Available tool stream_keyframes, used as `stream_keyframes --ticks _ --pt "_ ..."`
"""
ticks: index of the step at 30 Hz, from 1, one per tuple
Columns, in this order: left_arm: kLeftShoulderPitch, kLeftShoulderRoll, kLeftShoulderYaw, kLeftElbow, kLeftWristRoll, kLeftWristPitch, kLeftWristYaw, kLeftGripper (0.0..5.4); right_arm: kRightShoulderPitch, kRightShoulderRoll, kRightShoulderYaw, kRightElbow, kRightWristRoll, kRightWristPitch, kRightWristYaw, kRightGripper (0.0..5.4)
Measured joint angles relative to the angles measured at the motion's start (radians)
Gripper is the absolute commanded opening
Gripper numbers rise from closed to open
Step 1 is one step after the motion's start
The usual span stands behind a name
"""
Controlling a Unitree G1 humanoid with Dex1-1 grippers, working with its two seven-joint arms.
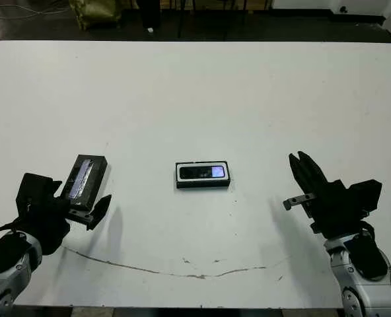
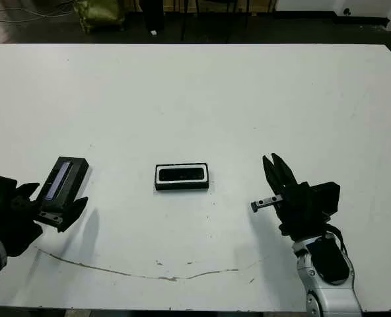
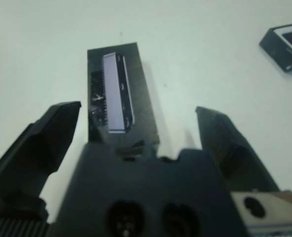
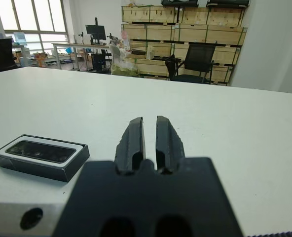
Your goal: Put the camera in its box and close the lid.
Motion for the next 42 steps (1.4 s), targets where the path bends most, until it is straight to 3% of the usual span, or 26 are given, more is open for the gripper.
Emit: stream_keyframes --ticks 12,28,37,42 --pt "0.004 -0.028 -0.013 0.057 0.013 -0.045 0.005 5.38 0.001 -0.001 -0.001 -0.002 0.001 0.006 -0.001 0.0" --pt "-0.013 -0.05 0.009 0.07 -0.061 0.038 0.002 5.38 0.004 -0.005 -0.001 -0.024 -0.002 0.041 -0.015 0.0" --pt "-0.006 -0.079 0.015 0.06 -0.064 0.051 0.034 5.38 0.005 -0.005 -0.002 -0.023 0.0 0.039 -0.012 0.0" --pt "-0.006 -0.153 0.017 0.04 -0.036 0.062 0.138 4.5 0.006 -0.005 -0.003 -0.02 0.001 0.038 -0.009 0.0"
